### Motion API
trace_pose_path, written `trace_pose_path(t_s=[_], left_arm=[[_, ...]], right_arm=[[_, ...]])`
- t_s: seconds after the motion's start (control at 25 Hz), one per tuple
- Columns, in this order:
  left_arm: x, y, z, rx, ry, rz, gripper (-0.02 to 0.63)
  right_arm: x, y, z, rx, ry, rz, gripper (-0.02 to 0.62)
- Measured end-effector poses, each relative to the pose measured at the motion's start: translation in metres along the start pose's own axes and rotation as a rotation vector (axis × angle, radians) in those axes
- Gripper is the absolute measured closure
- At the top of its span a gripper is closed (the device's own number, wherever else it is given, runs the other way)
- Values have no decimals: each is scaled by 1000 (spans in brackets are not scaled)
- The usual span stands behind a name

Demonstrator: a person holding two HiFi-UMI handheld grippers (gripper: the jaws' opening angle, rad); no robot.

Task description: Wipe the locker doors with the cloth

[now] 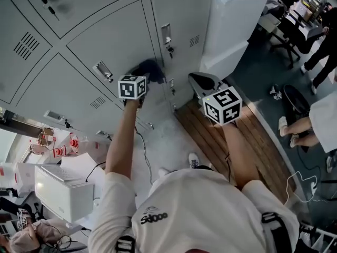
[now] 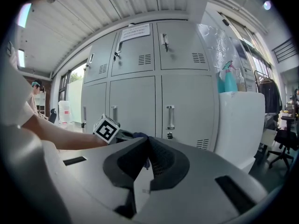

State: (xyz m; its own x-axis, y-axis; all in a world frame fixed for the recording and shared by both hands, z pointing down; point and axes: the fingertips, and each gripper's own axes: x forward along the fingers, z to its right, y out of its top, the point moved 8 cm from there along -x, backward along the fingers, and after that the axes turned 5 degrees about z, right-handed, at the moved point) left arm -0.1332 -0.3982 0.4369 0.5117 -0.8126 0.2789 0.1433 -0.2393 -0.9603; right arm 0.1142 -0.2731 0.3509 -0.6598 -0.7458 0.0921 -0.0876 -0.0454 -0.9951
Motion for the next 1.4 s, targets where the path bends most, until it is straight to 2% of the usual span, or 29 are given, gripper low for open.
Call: trace_pose_path(t_s=[0.28,0.48,0.8,0.96,1.12,1.4], left_arm=[[-109,27,12,148,136,157,517],[-187,31,23,174,231,213,517],[-269,43,33,233,339,269,517],[-294,48,41,260,375,300,517],[-298,46,42,284,372,290,517],[-290,42,42,279,349,281,517]], right_arm=[[14,24,-20,-104,32,42,588],[29,40,-42,-175,63,69,588],[52,64,-84,-241,154,134,588],[57,66,-101,-236,190,155,588],[62,62,-112,-244,210,146,588],[63,55,-115,-266,212,123,588]])
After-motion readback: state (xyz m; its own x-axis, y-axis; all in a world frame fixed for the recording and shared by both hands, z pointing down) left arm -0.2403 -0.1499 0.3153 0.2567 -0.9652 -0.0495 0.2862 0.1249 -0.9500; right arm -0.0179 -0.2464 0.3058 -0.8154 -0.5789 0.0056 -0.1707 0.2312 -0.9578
